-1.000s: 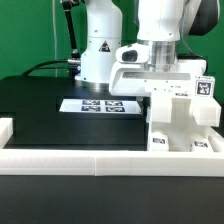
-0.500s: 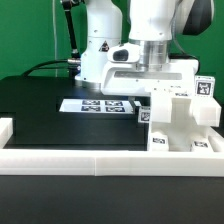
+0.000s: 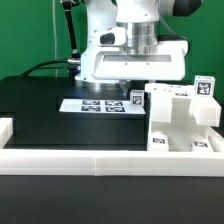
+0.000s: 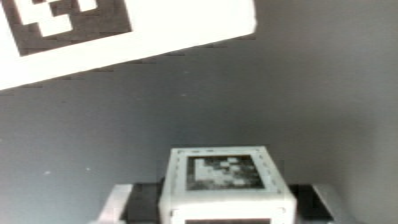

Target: Assemble chair

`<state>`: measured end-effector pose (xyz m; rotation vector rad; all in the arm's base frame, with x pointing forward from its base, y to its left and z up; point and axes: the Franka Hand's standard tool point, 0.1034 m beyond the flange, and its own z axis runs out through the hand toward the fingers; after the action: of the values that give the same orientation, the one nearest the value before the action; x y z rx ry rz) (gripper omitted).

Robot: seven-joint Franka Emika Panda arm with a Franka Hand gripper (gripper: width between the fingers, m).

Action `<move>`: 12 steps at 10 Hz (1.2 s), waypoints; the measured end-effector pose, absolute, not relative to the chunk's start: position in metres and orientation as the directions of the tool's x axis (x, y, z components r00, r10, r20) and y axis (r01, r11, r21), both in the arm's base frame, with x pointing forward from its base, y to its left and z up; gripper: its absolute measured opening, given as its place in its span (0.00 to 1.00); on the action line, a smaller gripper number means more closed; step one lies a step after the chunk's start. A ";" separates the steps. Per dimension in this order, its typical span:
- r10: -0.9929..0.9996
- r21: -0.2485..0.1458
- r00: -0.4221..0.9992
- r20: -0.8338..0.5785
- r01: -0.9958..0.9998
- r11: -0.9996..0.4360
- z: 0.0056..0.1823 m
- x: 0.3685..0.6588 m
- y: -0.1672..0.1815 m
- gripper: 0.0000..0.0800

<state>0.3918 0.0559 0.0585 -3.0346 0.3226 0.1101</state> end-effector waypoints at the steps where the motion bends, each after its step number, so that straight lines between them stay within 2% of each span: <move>1: -0.205 -0.095 0.975 -0.084 -0.213 -0.973 0.069 0.394 0.055 0.36; 4: -0.209 -0.121 0.973 -0.095 -0.220 -0.968 0.094 0.398 0.053 0.36; 6: -0.197 -0.112 0.977 -0.075 -0.205 -0.972 0.102 0.406 0.055 0.36; 10: -0.117 -0.108 0.993 -0.018 -0.118 -0.987 0.126 0.463 0.062 0.36; 12: -0.119 -0.103 0.993 -0.017 -0.120 -0.987 0.122 0.461 0.060 0.36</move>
Offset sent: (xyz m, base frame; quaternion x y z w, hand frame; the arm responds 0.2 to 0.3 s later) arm -0.0074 -0.0102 0.0298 -0.0008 -0.0192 0.0035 0.9998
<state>0.4608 0.0604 0.1218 -3.0319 0.1821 0.0167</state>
